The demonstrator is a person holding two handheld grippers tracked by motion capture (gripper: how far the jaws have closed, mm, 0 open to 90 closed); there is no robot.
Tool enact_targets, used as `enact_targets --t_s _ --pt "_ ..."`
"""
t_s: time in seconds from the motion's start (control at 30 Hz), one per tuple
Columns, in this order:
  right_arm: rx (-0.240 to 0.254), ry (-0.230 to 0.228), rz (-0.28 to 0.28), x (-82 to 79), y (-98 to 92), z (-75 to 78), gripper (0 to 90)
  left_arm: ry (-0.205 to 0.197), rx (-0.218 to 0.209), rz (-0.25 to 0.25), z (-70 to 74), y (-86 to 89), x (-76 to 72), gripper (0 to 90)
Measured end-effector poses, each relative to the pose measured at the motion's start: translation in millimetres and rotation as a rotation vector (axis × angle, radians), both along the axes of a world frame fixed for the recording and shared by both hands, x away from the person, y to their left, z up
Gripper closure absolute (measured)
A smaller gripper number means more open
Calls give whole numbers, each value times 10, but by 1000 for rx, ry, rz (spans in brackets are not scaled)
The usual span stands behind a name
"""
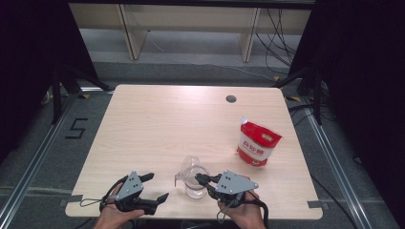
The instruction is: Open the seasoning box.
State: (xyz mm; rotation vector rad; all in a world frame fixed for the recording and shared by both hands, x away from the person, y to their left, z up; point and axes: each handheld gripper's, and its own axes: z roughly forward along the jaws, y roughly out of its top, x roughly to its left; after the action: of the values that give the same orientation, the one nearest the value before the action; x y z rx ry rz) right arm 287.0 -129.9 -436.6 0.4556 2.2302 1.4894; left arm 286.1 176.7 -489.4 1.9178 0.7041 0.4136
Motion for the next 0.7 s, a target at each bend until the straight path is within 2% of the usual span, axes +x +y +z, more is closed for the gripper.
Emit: enact_targets --t_s 0.17,0.2,0.27,0.3,0.37,0.4,0.53,0.57,0.6,0.7 --pt "-4 3 12 2 34 13 870 -2 1 3 1 1 0 153" --pt "-4 3 12 1 52 16 870 8 -17 13 -3 -7 -8 153" --pt "1 4 12 0 62 17 870 7 -15 14 -1 -5 -7 153" --pt "0 -6 12 5 69 18 869 5 -3 18 7 1 -11 153" --pt "-1 -7 24 9 93 26 867 9 -21 18 -2 -8 -9 153" --pt "-7 -22 19 14 100 29 866 11 -23 14 -3 -9 -6 153" --pt "-7 -13 28 8 136 30 865 13 -18 12 -5 -8 -8 153" --pt "-8 -23 27 9 143 33 865 13 -13 10 -1 -6 -9 153" --pt "-2 -4 35 4 158 31 864 11 -12 4 -1 -6 -7 153" --pt "0 0 44 3 196 28 861 1 -9 -5 -3 6 8 152"
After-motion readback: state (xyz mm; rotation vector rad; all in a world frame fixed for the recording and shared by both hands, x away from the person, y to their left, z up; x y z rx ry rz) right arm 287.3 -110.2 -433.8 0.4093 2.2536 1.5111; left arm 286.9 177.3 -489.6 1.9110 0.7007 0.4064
